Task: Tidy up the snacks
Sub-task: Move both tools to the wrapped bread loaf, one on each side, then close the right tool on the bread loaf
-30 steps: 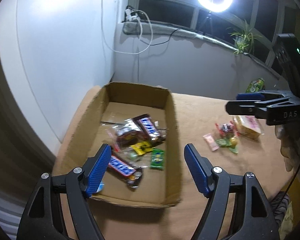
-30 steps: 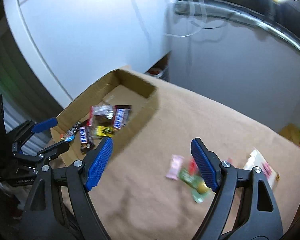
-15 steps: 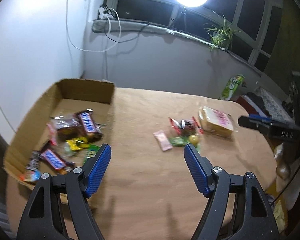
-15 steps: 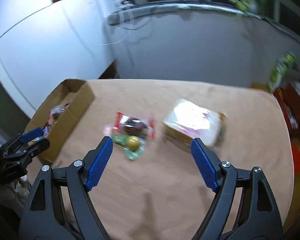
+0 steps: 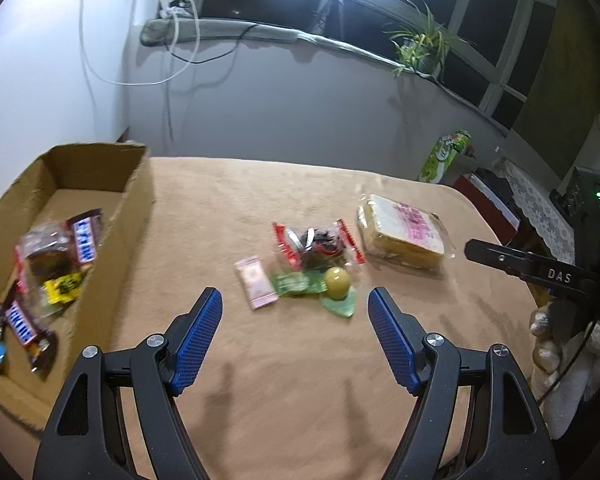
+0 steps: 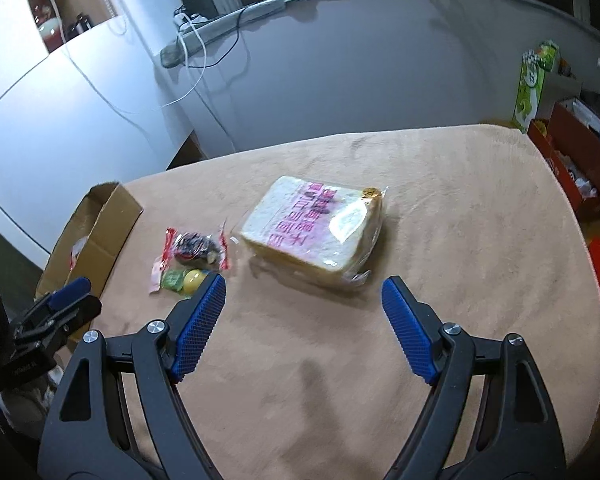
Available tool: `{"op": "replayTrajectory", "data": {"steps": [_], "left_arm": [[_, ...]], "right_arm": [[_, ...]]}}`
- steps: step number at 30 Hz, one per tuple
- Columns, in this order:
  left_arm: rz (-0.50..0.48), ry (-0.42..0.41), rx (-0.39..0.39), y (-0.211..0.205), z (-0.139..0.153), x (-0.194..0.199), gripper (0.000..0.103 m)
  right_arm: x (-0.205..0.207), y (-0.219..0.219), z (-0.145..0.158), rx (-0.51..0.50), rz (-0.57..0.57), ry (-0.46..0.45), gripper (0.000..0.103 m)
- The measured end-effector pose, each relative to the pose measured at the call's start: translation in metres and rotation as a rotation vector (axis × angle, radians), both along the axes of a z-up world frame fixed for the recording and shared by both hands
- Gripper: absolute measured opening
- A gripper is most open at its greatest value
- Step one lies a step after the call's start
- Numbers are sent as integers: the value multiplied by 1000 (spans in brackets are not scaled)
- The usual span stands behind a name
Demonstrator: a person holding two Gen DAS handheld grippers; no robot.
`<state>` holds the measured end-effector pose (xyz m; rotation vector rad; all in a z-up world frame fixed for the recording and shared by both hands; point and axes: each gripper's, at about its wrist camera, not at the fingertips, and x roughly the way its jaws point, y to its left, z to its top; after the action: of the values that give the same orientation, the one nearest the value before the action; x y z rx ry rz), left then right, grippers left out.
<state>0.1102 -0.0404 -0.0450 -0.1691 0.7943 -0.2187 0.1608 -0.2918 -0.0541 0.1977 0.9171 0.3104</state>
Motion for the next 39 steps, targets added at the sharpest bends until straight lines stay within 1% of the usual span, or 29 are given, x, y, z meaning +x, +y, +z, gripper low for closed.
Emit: {"op": "replayTrajectory", "data": {"steps": [8, 12, 16, 21, 24, 26, 27, 28, 32, 35, 37, 39], "left_arm": [[-66, 1, -20, -32, -3, 30, 76], [-134, -5, -25, -53, -5, 45, 76], [-185, -4, -49, -71, -11, 63, 76], [-217, 41, -114, -77, -26, 82, 75], [-225, 54, -127, -78, -30, 89, 75], [-232, 58, -123, -80, -32, 93, 72], [-238, 60, -122, -81, -33, 95, 71], [-247, 64, -122, -82, -33, 97, 67], [-274, 86, -117, -87, -38, 103, 62], [-281, 99, -129, -88, -41, 105, 60], [-284, 99, -130, -89, -42, 106, 60], [-294, 100, -137, -90, -41, 108, 60]], "right_arm": [[19, -13, -17, 64, -6, 34, 83], [28, -23, -23, 130, -3, 39, 83], [38, -29, -30, 193, 7, 56, 83], [49, -33, -39, 257, 16, 85, 83], [53, -32, -42, 267, 26, 92, 83], [56, -30, -42, 265, 31, 92, 83], [57, -30, -42, 268, 33, 93, 80], [59, -30, -43, 271, 37, 97, 75], [66, -29, -47, 265, 34, 111, 71], [69, -32, -50, 272, 28, 123, 66], [71, -35, -53, 276, 24, 134, 57], [73, -38, -55, 280, 27, 145, 53]]}}
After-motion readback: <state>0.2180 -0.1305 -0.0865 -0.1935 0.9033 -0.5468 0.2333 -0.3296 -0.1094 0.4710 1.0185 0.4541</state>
